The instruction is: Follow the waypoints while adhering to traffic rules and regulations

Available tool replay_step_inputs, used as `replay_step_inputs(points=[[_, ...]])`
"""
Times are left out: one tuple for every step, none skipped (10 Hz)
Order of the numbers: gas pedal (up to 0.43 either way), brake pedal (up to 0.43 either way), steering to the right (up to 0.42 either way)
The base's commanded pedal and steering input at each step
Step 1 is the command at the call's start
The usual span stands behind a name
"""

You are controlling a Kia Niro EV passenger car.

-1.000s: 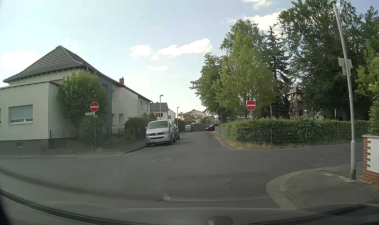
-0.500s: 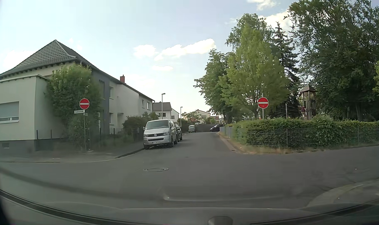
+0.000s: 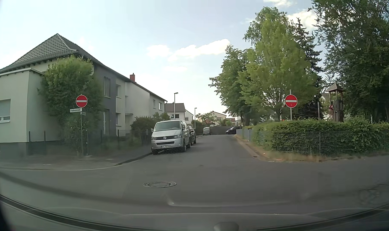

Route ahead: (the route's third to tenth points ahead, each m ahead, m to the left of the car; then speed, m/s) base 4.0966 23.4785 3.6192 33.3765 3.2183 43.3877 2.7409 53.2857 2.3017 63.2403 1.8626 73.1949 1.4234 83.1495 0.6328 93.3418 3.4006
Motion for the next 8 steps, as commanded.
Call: replay_step_inputs(points=[[0.0, 0.195, -0.164], [0.0, 0.14, -0.196], [0.0, 0.073, -0.25], [0.0, 0.037, -0.328], [0.0, 0.037, -0.395], [0.0, 0.03, -0.466], [0.0, 0.03, -0.519], [0.0, 0.03, -0.567]])
